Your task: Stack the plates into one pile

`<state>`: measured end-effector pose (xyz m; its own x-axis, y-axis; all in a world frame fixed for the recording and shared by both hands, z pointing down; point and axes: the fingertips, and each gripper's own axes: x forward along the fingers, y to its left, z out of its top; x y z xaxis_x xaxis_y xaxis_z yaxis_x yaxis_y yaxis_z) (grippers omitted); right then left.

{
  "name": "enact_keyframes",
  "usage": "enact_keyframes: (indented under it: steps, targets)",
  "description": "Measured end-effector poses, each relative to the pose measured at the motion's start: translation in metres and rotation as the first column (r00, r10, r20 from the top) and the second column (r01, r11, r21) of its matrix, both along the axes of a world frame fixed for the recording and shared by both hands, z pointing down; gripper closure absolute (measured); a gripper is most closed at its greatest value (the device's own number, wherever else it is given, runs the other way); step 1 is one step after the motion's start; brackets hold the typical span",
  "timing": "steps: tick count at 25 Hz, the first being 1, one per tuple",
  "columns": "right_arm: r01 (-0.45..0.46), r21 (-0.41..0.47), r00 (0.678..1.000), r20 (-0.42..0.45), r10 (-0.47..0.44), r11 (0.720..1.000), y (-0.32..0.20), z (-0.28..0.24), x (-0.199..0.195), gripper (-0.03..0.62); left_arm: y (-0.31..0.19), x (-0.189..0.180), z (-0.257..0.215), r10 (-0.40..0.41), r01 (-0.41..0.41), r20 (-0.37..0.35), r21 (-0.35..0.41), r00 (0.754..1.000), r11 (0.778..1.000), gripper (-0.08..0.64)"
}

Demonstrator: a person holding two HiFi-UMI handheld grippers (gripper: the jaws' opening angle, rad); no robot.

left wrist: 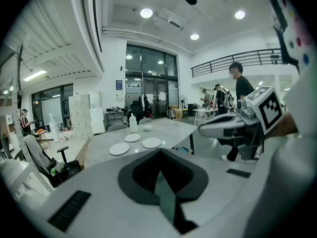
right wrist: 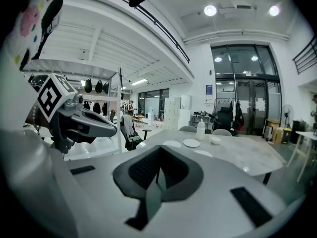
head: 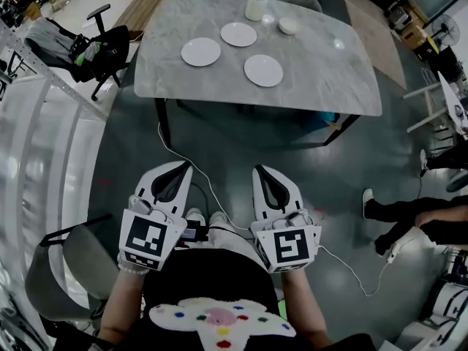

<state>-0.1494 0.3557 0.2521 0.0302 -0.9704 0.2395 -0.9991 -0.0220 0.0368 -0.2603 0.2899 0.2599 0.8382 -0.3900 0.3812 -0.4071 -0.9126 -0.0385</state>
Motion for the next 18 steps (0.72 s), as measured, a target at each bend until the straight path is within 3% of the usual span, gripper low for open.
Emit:
enact_keyframes:
  steps: [4,5,6,7,18]
  targets:
    - [-0.041,-0.009,0.999,0.022,0.042,0.999,0.007,0.0,0.011,0.589,0.005,0.004,-0.004,-0.028,0.028,-0.026,0.002,0.999,1.0,0.547]
    - [-0.04,-0.013,0.999,0.026,0.04,0.999,0.007,0.001,0.012,0.589,0.007,0.006,-0.004,-0.027,0.027,-0.029,-0.002,0.999,1.0,0.507]
    - [-0.031,-0.016,0.999,0.033,0.031,0.999,0.008,0.001,0.011,0.504,0.009,0.008,-0.004,-0.025,0.025,-0.029,-0.006,0.999,1.0,0.445]
    - [-0.015,-0.011,0.999,0.042,0.015,1.0,0.008,0.001,0.008,0.47,0.011,0.009,-0.004,-0.023,0.023,-0.029,-0.007,0.999,1.0,0.427]
    - [0.015,0.037,0.999,0.031,-0.016,0.999,0.024,0.0,0.011,0.463,0.02,0.008,-0.006,-0.077,0.077,-0.046,0.009,0.996,0.997,0.431]
